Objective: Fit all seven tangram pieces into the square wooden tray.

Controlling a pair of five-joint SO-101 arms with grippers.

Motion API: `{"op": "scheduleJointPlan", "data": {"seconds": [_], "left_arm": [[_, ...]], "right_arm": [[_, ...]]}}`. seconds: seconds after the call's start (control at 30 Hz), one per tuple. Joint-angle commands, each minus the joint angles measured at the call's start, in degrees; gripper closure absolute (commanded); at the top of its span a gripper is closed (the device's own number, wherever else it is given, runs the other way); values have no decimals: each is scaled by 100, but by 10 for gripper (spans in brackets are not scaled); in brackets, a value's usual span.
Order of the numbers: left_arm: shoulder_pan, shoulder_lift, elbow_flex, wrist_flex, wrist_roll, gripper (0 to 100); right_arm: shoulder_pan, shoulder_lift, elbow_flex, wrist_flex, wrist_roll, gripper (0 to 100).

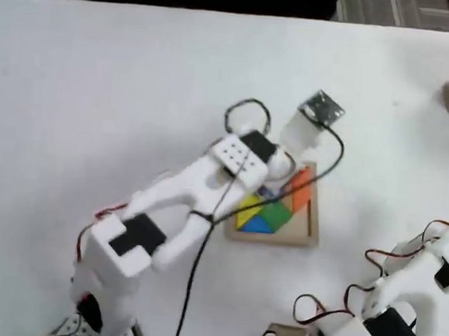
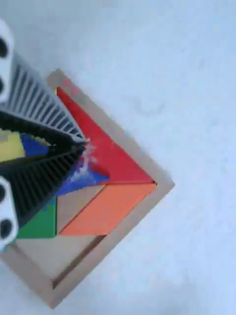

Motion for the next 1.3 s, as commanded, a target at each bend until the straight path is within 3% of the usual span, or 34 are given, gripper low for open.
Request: {"op": "scheduleJointPlan", "data": {"seconds": [0.0, 0.4, 0.5, 0.63, 1.17, 1.27], "left_arm": [[-259, -75, -290, -18, -457, 978], [-163, 48, -475, 369, -589, 976], [-295, -163, -527, 580, -897, 920], [-514, -435, -334, 554, -756, 864], [-479, 532, -273, 519, -756, 867], [-338, 532, -273, 712, -756, 911]], "right_arm": [[-57, 13, -193, 57, 70, 959], [-145, 13, -185, 57, 79, 959], [-154, -31, -114, 31, 79, 958], [-154, -31, -114, 31, 79, 958], [-154, -40, -114, 31, 97, 957], [-154, -13, -105, 22, 246, 960]]}}
